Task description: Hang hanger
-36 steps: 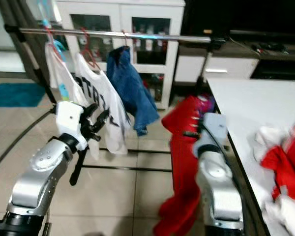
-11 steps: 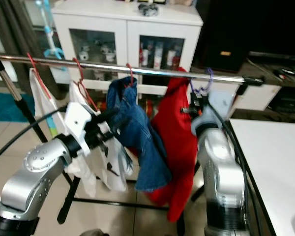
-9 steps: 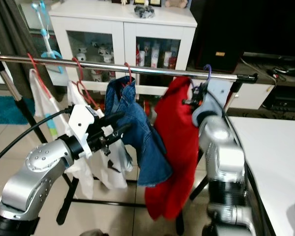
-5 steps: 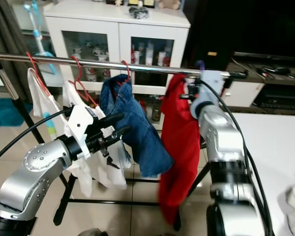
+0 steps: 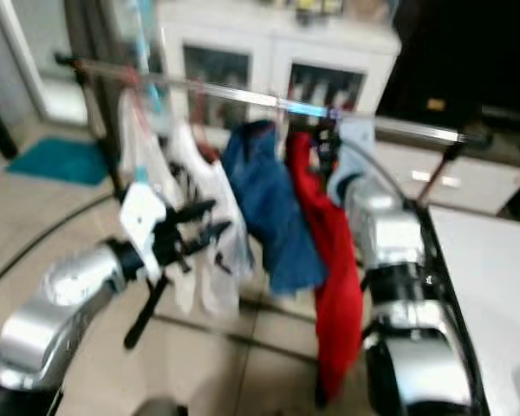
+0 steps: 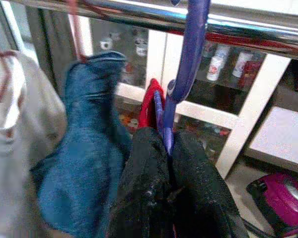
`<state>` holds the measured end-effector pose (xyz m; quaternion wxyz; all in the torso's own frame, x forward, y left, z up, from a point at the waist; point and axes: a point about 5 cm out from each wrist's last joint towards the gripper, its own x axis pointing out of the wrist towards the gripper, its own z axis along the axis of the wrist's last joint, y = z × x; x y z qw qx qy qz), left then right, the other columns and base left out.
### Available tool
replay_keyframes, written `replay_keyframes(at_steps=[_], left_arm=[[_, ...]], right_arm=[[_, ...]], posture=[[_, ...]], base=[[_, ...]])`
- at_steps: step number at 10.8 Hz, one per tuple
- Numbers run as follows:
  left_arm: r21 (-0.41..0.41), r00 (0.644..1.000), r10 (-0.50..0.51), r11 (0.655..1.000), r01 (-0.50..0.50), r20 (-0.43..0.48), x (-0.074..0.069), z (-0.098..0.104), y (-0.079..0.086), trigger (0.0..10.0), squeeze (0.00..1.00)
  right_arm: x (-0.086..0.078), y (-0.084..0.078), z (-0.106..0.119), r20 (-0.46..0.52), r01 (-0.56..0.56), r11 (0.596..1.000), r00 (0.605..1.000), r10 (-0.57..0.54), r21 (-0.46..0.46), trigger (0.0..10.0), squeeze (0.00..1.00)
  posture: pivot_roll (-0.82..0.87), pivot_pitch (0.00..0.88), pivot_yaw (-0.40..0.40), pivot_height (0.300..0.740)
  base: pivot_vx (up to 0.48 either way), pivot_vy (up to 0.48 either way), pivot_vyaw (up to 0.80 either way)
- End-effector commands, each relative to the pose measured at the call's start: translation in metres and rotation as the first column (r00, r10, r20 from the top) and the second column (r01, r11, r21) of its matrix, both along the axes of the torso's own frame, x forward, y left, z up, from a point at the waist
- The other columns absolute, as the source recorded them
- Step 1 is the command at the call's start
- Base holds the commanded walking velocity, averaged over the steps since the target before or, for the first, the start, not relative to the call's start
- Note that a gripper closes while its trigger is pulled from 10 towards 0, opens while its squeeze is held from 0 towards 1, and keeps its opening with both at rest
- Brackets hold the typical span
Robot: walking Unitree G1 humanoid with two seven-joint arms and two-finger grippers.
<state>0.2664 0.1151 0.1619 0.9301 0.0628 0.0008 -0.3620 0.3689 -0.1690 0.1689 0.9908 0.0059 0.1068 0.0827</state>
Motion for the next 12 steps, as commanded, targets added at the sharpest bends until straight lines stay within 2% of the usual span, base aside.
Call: replay_keyframes(at_steps=[1, 2, 3, 4, 6, 7, 9, 12], left_arm=[[0.002, 0.995, 0.101, 0.995, -0.101, 0.026, 0.009, 0.002, 0.005, 10.0, 0.00], [-0.038, 0.986, 0.162, 0.986, -0.161, 0.029, 0.011, 0.003, 0.008, 10.0, 0.00], [-0.059, 0.973, 0.231, 0.971, -0.230, 0.022, 0.013, 0.002, 0.011, 10.0, 0.00], [-0.047, 0.961, 0.274, 0.961, -0.272, 0.031, 0.015, -0.001, 0.011, 10.0, 0.00], [-0.041, 0.951, 0.307, 0.951, -0.305, 0.036, 0.018, -0.003, 0.012, 10.0, 0.00], [-0.022, 0.950, 0.307, 0.952, -0.306, 0.055, 0.018, -0.003, 0.010, 10.0, 0.00], [-0.015, 0.947, 0.315, 0.949, -0.315, 0.062, 0.018, -0.004, 0.010, 10.0, 0.00], [-0.028, 0.943, 0.326, 0.945, -0.325, 0.064, 0.018, -0.003, 0.011, 10.0, 0.00]], right_arm=[[-0.003, -0.011, 0.012, 0.089, 0.045, 0.999, 0.995, -0.048, 0.026, 10.0, 0.00], [-0.011, -0.012, 0.012, 0.125, 0.072, 0.997, 0.989, -0.076, 0.038, 10.0, 0.00], [-0.026, -0.009, 0.011, 0.190, 0.090, 0.995, 0.977, -0.098, 0.050, 10.0, 0.00], [-0.044, -0.005, 0.008, 0.238, 0.096, 0.995, 0.966, -0.099, 0.024, 10.0, 0.00], [-0.060, 0.000, 0.000, 0.231, 0.096, 0.995, 0.968, -0.095, 0.009, 10.0, 0.00], [-0.072, 0.001, -0.001, 0.238, 0.132, 0.991, 0.962, -0.135, 0.030, 10.0, 0.00], [-0.082, 0.006, -0.007, 0.227, 0.139, 0.990, 0.963, -0.143, 0.037, 10.0, 0.00], [-0.087, 0.010, -0.012, 0.192, 0.139, 0.989, 0.971, -0.145, 0.046, 10.0, 0.00]], posture=[[0.07, 0.005, -0.049, 0.740], [0.06, 0.013, -0.049, 0.740], [0.05, 0.020, -0.040, 0.740], [0.05, 0.025, -0.033, 0.740], [0.04, 0.027, -0.030, 0.740], [0.04, 0.025, -0.038, 0.740], [0.04, 0.025, -0.042, 0.740], [0.05, 0.025, -0.043, 0.740]], base=[[0.000, 0.000, 0.00], [0.000, 0.000, 0.00], [0.000, 0.000, 0.00], [0.000, 0.000, 0.00], [0.000, -0.122, 0.00], [0.000, -0.356, 0.00], [0.000, -0.443, 0.00], [0.000, 0.000, 0.00]])
